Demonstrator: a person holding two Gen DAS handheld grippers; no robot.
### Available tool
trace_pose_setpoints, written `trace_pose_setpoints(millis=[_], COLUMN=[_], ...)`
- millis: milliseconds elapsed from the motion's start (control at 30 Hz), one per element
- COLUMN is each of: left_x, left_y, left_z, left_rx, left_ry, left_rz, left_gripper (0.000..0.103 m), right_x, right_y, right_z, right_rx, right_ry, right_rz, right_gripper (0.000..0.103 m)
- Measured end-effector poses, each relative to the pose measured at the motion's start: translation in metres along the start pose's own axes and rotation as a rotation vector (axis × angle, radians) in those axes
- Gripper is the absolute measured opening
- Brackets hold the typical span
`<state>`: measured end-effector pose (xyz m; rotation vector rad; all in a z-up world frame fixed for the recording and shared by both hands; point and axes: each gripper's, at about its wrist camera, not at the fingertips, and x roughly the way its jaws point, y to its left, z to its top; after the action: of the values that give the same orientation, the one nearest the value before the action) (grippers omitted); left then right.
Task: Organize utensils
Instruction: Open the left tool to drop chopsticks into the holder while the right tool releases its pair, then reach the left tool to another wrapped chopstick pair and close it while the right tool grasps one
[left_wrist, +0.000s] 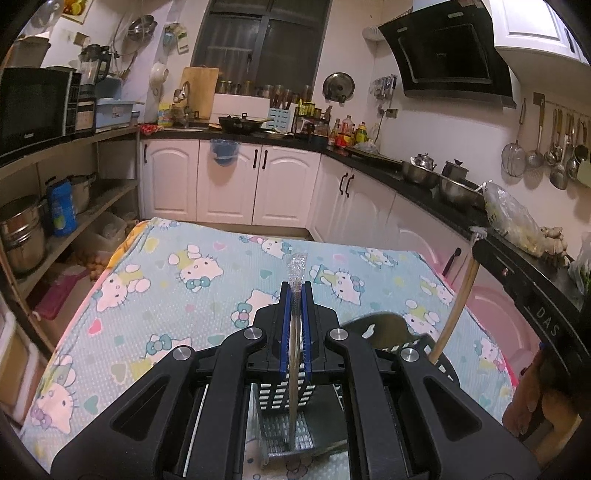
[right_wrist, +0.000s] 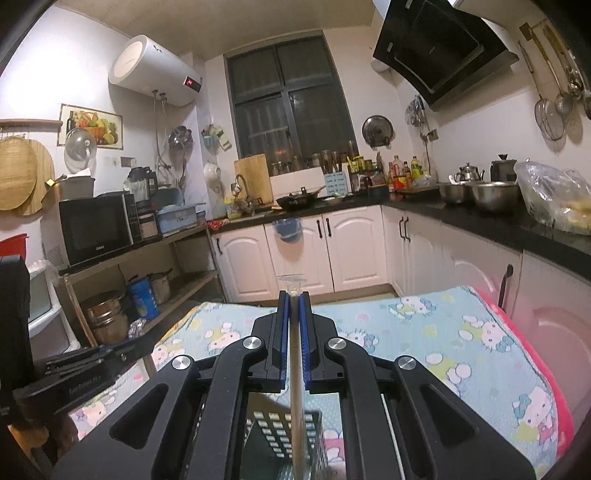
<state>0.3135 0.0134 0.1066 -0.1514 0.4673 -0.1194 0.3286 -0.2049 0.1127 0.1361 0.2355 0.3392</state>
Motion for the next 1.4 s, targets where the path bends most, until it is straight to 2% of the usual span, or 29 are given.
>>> trace_pose_setpoints(millis=[300,400,467,533,600,733,967,1233,1300,1400], left_x=[-0.007,-0.007,-0.01,-0.012,-0.014,-0.021,-0.031,-0.05,-0.054,-0.063], left_y=[0.004,0.007,0.008,0.009,0.01,0.011,0.014,0.017,0.017,0.016], left_z=[-0.005,-0.008,-0.011,-0.013,-0.016,-0.021,-0.025,-0.038,-0.04,-0.046], left_rx=[-0.007,-0.016,-0.017,-0.015,-0.016,-0.023,-0.041,-0.05,-0.051,-0.05], left_ry=[0.037,0.059,0.063,0.071,0.082,0.087,0.085,0.092,0.095,0.091], left_rz=[0.005,0.01,0.012,0.012,0.013,0.007,0.006,0.002,0.003,0.009], left_gripper=[0.003,0.014,0.015,0.019,0.027,0.035,0.048,0.067,0.075,0.079], right_x=[-0.016,-0.019,-0.021,-0.023,-0.026,-0.034,-0.049,-0.066,-0.071,-0.079], right_y=[-0.004,-0.003,-0.001,0.0,0.0,0.0,-0.001,0.004,0.005,0.007], right_z=[-0.014,-0.017,-0.018,-0.019,-0.021,-0.023,-0.027,-0.032,-0.034,-0.037], right_rx=[0.017,0.022,0.019,0.023,0.027,0.023,0.012,-0.001,-0.004,-0.009], right_ry=[0.058,0.092,0.105,0.116,0.124,0.139,0.149,0.155,0.156,0.157], right_rz=[-0.004,-0.004,-0.006,-0.005,-0.004,-0.003,-0.001,0.009,0.013,0.016], right_gripper=[0.007,0.009,0.012,0.022,0.024,0.03,0.034,0.04,0.041,0.043])
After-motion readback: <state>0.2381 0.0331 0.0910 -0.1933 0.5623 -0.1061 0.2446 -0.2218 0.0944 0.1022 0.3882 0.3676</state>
